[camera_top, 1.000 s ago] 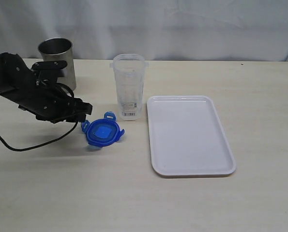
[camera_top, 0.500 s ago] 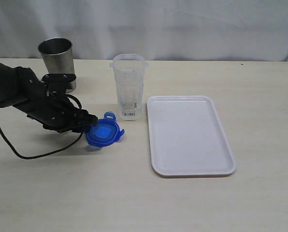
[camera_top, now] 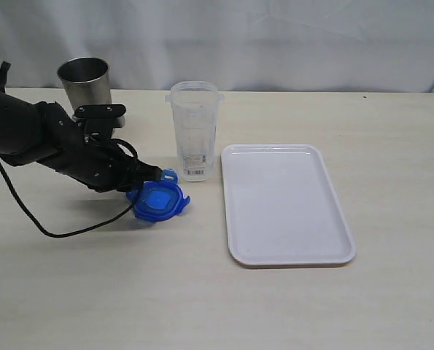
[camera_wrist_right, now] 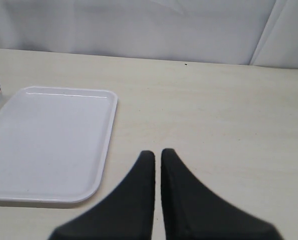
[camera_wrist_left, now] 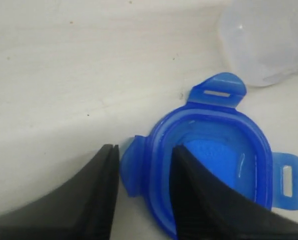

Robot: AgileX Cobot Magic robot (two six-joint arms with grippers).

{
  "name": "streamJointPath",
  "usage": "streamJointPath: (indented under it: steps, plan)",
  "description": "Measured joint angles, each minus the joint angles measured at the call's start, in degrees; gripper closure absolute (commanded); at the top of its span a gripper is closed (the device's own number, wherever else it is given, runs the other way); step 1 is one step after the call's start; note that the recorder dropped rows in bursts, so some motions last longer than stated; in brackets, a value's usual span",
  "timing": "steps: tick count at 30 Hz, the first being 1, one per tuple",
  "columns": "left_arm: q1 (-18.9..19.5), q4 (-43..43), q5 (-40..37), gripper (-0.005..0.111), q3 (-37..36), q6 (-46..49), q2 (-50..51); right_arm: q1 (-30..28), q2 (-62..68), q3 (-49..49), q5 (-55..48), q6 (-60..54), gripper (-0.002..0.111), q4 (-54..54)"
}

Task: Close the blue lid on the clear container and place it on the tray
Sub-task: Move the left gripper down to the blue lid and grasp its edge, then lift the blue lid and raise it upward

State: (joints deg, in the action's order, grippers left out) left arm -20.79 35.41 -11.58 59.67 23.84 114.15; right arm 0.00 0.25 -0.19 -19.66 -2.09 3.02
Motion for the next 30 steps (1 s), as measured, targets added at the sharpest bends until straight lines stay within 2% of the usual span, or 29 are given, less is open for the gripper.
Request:
streamJointPath:
  steps: [23,25,28,30]
  plan:
    - [0.1,0.9,1.4,0.077,0.4,0.0,2.7,0.0,0.0,0.0,0.0,0.0,0.104,0.0]
    - [0.1,0.9,1.4,0.086,0.4,0.0,2.7,0.0,0.0,0.0,0.0,0.0,0.104,0.0]
    - [0.1,0.9,1.1,0.107,0.5,0.0,2.7,0.0,0.0,0.0,0.0,0.0,0.104,0.0]
    - [0.1,0.9,0.4,0.107,0.6,0.0,2.6,0.0,0.0,0.0,0.0,0.0,0.104,0.0]
